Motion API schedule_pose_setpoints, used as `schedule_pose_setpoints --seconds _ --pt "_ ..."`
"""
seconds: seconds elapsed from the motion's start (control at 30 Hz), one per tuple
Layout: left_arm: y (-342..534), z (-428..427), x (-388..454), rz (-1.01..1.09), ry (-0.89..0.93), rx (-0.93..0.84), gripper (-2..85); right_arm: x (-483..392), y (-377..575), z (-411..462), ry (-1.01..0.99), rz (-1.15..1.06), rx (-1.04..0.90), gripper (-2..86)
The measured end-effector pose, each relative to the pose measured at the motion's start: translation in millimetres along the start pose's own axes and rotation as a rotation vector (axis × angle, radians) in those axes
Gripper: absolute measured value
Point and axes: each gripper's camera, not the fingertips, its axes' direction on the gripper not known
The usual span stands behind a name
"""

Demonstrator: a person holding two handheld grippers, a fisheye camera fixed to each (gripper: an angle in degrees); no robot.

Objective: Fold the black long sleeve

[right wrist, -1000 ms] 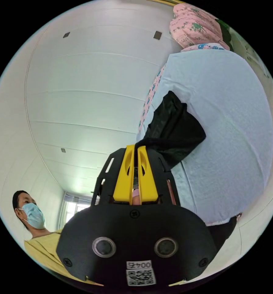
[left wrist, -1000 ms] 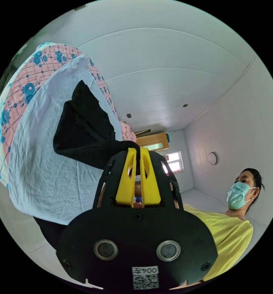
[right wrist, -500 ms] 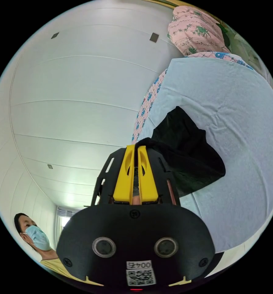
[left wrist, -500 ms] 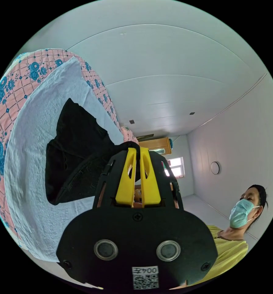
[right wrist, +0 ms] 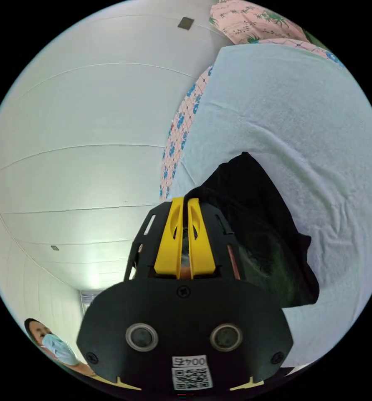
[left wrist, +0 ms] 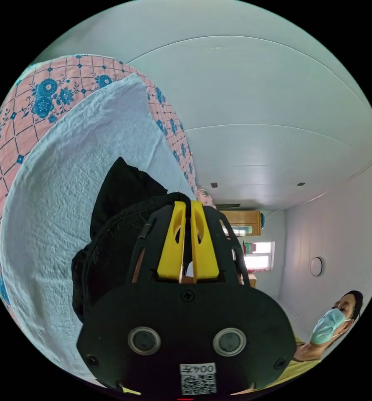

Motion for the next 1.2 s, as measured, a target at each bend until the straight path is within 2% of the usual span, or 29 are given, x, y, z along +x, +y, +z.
schedule_pose_setpoints --seconds 0.27,0.5,0.63,0.8,0.87,1.0,1.1,1.2 --pt "-53 59 -79 -0.112 -0.077 0.051 2.9 72 -72 88 0.073 0.12 -0.02 0.7" --pt "-57 81 -128 -0.196 -0.094 0.127 5.5 112 -92 132 0.09 0.188 0.008 5.1" --pt "-42 80 -140 -0.2 0.016 0.255 10.1 123 -86 143 -0.022 0.167 0.078 9.4" --pt "-12 62 -144 -0.163 0.16 0.402 12.1 123 -56 119 -0.105 0.084 0.311 9.4" --pt "6 47 -135 -0.106 0.251 0.451 11.3 123 -40 104 -0.147 0.04 0.35 8.9" --pt "47 12 -98 0.099 0.276 0.431 8.2 113 4 83 -0.136 -0.091 0.316 8.0" --pt "101 -22 -66 0.284 0.11 0.34 5.5 103 66 74 -0.035 -0.24 0.24 7.4" --pt "175 -39 -45 0.482 -0.143 0.197 3.9 97 145 80 0.173 -0.388 0.128 6.5"
